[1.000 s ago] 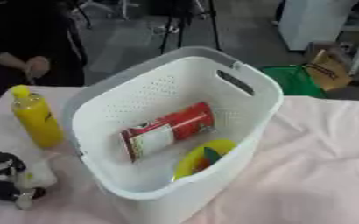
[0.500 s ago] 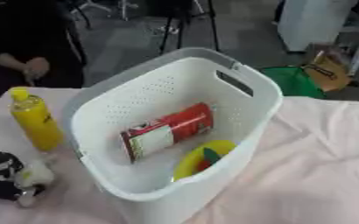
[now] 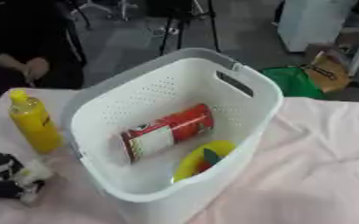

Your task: Pick up objects on the table and place them in the box.

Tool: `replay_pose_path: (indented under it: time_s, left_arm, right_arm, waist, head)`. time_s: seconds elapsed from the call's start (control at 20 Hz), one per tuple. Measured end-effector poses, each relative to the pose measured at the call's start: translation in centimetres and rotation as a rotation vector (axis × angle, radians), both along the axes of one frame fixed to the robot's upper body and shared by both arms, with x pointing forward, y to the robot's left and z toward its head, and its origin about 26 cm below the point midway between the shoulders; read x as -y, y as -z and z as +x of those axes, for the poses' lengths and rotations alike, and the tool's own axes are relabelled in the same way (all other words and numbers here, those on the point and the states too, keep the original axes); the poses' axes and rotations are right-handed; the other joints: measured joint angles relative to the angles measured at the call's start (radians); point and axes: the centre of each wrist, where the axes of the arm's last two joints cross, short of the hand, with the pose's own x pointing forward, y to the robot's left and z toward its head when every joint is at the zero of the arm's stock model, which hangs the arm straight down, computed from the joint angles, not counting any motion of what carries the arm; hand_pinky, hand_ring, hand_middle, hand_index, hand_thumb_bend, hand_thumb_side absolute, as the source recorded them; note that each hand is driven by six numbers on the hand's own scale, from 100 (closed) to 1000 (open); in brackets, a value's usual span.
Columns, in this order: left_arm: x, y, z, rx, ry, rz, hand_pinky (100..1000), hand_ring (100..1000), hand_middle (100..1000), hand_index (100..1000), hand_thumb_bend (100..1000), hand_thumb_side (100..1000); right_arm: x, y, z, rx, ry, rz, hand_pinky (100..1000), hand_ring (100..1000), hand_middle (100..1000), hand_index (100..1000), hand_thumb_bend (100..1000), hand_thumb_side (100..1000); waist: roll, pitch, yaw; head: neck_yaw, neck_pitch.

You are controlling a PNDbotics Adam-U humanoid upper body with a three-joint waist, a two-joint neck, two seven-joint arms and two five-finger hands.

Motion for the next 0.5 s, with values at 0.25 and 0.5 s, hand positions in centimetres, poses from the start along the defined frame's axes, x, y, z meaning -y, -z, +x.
replay_pose_path:
  time_s: [0.25,0.5]
  left_arm:
    - [0.7,-0.7,-0.4,0.008,0.016,0.003,651,709,651,680,290,856]
    - [1.2,-1.3,-0.7,-0.008,0.033,-0.006,659,720,671,714,293,857]
  right_arm:
    - [0.0,0.0,0.0,-0.001,-0.002,0.003,731,546,554,736,100,842]
    - [0.0,0.1,0.0,-0.003,-0.001,0.003,731,546,554,736,100,843]
  waist:
    - [0.002,0.0,0.0]
    - [0.003,0.0,0.002]
  head:
    - [-0.001,0.0]
    - [-0.001,0.0]
